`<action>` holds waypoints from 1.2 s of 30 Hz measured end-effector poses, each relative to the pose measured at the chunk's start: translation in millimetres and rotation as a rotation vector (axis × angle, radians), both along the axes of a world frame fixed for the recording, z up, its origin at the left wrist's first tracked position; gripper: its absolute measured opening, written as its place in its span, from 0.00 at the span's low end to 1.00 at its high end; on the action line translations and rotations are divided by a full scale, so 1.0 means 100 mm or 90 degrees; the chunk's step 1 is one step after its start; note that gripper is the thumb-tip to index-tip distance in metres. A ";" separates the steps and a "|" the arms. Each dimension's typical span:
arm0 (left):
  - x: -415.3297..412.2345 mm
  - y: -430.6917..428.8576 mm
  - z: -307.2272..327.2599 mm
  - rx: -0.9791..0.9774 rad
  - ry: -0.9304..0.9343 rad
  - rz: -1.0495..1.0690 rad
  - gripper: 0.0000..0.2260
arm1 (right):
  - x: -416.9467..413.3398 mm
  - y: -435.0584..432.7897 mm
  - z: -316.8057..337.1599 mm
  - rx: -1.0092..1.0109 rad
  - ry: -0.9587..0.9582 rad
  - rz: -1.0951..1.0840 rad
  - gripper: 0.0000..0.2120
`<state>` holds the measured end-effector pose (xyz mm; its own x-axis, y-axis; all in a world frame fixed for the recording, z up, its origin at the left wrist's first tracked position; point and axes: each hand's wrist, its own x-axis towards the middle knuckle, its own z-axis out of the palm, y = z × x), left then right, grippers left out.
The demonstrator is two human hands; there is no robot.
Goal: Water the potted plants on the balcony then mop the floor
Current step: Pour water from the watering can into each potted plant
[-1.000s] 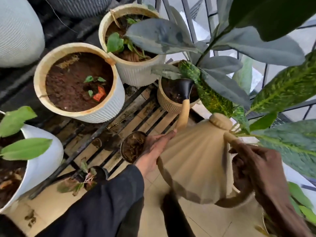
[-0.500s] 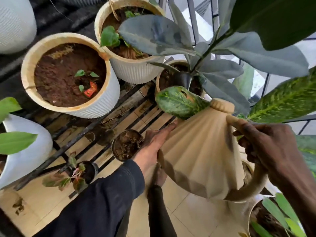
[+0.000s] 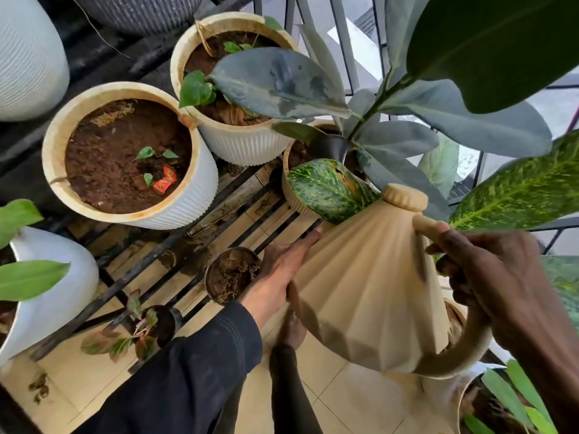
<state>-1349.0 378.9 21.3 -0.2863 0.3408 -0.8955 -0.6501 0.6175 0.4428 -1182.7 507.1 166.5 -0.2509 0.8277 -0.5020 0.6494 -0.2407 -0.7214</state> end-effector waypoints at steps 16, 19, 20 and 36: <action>-0.07 -0.05 0.07 0.040 0.055 0.011 0.14 | 0.14 -0.26 -0.02 0.017 0.037 -0.100 0.27; -0.08 -0.06 0.14 0.032 0.060 0.010 0.14 | 0.22 -0.33 -0.05 0.001 0.029 -0.129 0.20; -0.08 -0.07 0.16 0.033 0.065 0.011 0.13 | 0.24 -0.34 -0.06 -0.006 0.026 -0.140 0.17; 0.11 -0.23 0.11 0.065 0.115 0.042 0.23 | 0.57 -0.52 -0.18 0.022 0.093 -0.208 0.15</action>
<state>-1338.0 355.8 31.9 -0.4635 0.4030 -0.7891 -0.5917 0.5221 0.6142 -1126.1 454.8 148.3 -0.0381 0.8922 -0.4500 0.4315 -0.3915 -0.8127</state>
